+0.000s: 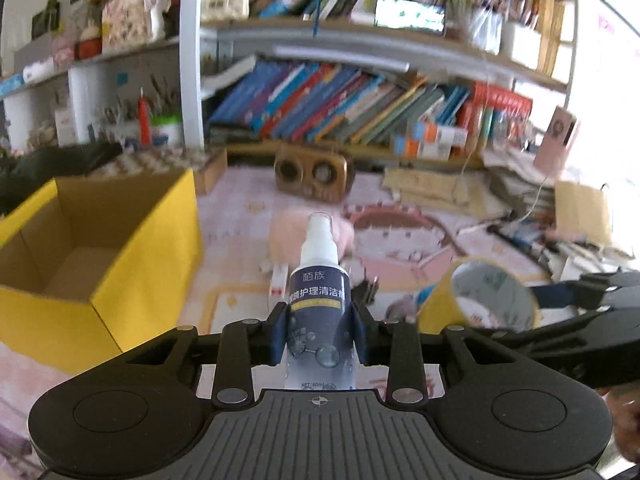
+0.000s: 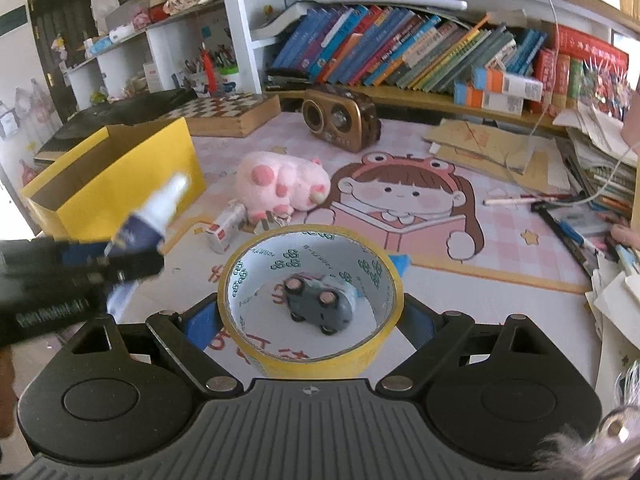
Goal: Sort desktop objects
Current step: 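Carry the spray bottle and tape roll over the yellow cardboard box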
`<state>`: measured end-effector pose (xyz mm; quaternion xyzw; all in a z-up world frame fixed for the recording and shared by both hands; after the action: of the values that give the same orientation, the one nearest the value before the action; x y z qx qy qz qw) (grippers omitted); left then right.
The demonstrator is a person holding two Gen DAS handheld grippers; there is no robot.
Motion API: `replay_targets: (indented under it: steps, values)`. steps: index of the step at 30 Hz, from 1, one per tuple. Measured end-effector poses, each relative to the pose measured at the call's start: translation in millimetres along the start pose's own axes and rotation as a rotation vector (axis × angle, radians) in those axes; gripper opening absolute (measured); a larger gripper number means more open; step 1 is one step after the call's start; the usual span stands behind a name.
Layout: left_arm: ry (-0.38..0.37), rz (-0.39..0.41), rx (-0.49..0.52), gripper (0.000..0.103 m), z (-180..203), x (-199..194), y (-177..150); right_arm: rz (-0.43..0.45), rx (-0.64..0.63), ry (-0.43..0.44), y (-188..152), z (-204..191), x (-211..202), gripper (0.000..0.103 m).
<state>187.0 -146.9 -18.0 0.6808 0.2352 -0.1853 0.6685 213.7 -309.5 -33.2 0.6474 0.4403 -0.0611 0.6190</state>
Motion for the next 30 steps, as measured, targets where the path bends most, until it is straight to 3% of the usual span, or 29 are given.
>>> replay_targets:
  steps: [15, 30]
  values:
    - [-0.042, 0.040, 0.005, 0.033, -58.7, -35.0, -7.4, 0.038, -0.024, -0.027, 4.4, -73.3, 2.2, 0.090]
    - [-0.086, 0.017, 0.009, 0.033, -132.6, -75.1, -44.7, 0.038, 0.006, -0.066, -28.9, -167.7, -0.5, 0.090]
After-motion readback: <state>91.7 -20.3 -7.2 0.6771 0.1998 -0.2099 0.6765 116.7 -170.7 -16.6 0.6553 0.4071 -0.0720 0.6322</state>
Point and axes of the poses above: each gripper's, at about its wrist camera, not at the fingertips, and x roughly the way its jaws point, z to its right, y to its top, the point moved 5 cm from there along x, roughly the way its jaws point, and after that the axes turned 9 degrees about y, right-handed, at the moved point
